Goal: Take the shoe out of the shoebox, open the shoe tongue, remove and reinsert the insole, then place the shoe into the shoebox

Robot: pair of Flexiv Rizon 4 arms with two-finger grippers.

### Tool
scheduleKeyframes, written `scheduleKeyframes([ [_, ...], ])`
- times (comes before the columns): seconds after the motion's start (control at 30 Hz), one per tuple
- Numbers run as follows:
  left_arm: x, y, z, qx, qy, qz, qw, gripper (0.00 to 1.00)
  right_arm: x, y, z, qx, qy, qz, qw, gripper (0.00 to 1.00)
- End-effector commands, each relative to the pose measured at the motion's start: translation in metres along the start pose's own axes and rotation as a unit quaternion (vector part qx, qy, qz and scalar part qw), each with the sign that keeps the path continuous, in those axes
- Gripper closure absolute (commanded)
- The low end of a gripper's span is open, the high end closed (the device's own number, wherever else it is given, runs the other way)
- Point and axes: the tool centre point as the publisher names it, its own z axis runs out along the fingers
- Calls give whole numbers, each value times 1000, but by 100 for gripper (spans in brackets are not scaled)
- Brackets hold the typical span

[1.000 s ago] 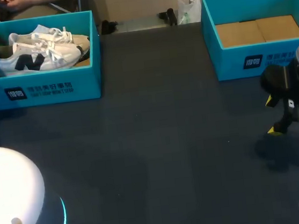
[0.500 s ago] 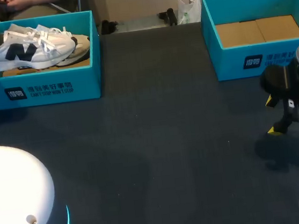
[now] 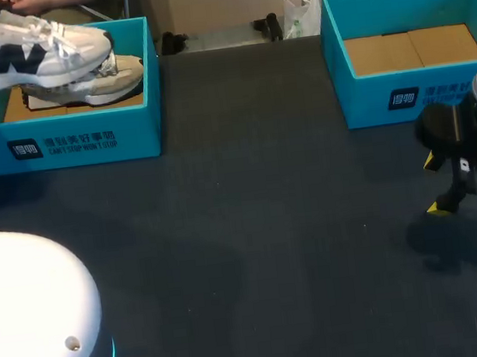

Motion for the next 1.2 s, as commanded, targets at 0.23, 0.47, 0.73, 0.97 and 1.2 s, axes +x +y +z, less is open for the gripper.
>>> scheduleKeyframes([
  [0.23, -11, -22, -50, 29, 2, 10, 1000, 100, 1, 0, 0, 1, -1, 0, 1000, 0],
  [0.47, -11, -22, -50, 29, 2, 10, 1000, 100, 1, 0, 0, 1, -1, 0, 1000, 0],
  [0.73, -17, -38, -49, 16, 2, 5, 1000, 100, 1, 0, 0, 1, -1, 0, 1000, 0],
  [0.97, -40, -84, -54, 1, 17, 1, 1000, 100, 1, 0, 0, 1, -1, 0, 1000, 0],
  [1.2, -67, -133, -66, -11, 21, 13, 1000, 100, 1, 0, 0, 1, -1, 0, 1000, 0],
])
